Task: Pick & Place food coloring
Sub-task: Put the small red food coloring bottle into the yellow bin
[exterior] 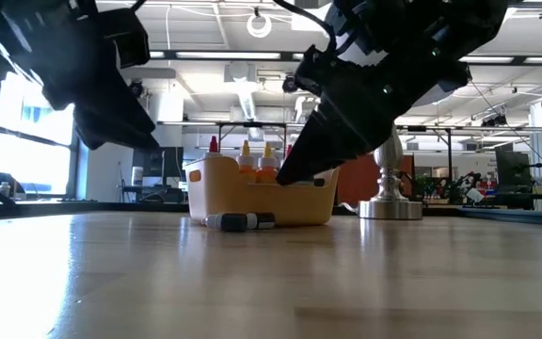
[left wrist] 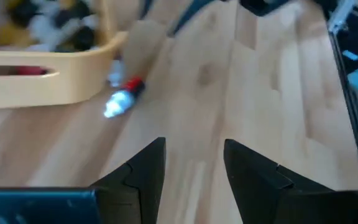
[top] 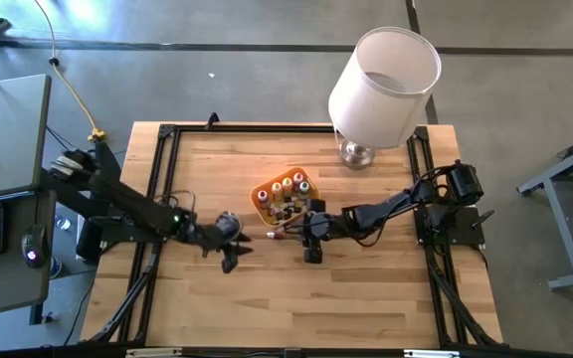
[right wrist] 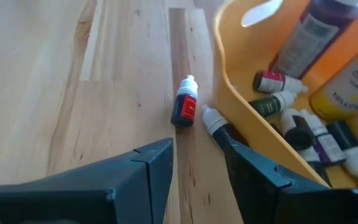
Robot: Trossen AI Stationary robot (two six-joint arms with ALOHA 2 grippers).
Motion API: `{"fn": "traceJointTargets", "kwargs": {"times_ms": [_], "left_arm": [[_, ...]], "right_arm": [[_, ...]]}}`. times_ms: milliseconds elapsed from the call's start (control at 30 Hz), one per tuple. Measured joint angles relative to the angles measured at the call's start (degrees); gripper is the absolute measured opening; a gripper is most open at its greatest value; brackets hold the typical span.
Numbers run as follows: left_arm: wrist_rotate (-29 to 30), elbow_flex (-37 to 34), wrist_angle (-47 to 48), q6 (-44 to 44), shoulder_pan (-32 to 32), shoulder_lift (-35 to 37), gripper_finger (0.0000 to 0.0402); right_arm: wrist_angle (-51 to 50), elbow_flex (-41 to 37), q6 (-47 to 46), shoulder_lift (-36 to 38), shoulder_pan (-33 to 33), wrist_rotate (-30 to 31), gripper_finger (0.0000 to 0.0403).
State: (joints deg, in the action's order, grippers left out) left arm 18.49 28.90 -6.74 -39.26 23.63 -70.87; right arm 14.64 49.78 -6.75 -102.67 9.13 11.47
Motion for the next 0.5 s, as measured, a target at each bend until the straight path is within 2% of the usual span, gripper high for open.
{"fn": "traceJointTargets", "kwargs": {"times_ms": [133,233,333,500], "left_arm": [[7.23,0.86,-5.67,0.03,2.72,-6.9,0.015],[12.41,1.26,-8.02,-5.16,2.67,-11.51,0.0131],[15.0,1.26,-9.25,-9.15,1.79,-15.48,0.0114],[16.23,1.34,-13.55,-7.66,0.59,-20.65,0.0094]], "right_arm": [[-0.82,0.0,-4.13,0.0,0.27,0.64,0.0139],[-1.11,0.0,-6.14,0.0,1.37,3.19,0.0139],[-1.15,0.0,-6.34,0.0,2.46,6.42,0.0139],[-0.83,0.09,-7.94,-0.51,3.01,7.38,0.0139]]}}
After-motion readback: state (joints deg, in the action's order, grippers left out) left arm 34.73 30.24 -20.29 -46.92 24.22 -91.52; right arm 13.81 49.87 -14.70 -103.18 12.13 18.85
